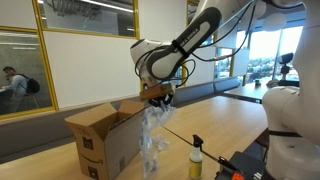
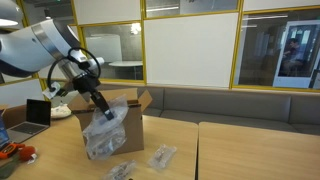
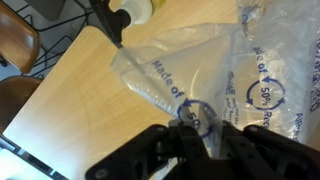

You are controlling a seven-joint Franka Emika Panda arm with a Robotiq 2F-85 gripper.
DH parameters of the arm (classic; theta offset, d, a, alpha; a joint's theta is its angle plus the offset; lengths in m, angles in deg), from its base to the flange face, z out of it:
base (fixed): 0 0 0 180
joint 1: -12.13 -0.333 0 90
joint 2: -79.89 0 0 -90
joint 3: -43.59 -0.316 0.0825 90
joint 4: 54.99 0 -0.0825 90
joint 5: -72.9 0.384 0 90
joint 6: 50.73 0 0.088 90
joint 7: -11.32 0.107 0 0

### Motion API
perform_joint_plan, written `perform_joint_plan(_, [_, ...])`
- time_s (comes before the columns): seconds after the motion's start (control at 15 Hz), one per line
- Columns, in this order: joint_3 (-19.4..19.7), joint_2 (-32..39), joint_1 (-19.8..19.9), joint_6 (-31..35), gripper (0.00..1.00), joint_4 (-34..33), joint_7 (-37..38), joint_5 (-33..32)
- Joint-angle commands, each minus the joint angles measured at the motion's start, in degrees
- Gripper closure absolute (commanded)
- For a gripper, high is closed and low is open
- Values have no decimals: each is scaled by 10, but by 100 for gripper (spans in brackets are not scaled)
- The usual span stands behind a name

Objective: Put the plastics and the bottle in the box respectively

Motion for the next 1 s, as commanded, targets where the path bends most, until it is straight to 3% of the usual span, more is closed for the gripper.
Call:
perform_joint_plan(0.0, [-141,-26,130,-90,88,-45,-6,-7])
perform_joint_plan(0.2, [-217,-26,200,-168,88,-90,-13,-19])
perform_joint_plan(0.4, [-259,-17,235,-227,89,-134,-20,-43])
perform_joint_plan(0.6, [-281,-7,254,-259,91,-174,-30,-70])
perform_joint_plan(0.93, [-289,2,269,-227,90,-220,-25,-100])
